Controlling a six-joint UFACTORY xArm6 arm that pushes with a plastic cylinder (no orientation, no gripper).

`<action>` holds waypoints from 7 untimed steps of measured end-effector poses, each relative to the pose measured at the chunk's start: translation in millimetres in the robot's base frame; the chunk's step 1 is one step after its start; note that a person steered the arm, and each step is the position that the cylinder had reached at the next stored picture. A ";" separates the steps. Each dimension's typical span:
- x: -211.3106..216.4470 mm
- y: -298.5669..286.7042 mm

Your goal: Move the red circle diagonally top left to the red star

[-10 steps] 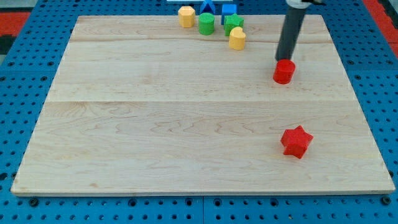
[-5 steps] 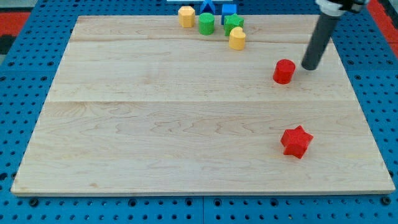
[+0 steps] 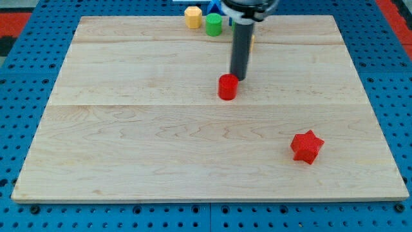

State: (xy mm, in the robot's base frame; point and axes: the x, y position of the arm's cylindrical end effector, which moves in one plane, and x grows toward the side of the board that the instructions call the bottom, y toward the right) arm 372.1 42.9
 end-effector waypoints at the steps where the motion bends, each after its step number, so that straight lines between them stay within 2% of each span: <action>1: 0.3 -29.9; 2: 20.7 -34.5; 4: 33.9 57.7; 5: 79.2 102.7; 6: 95.3 126.2; 7: 94.5 125.8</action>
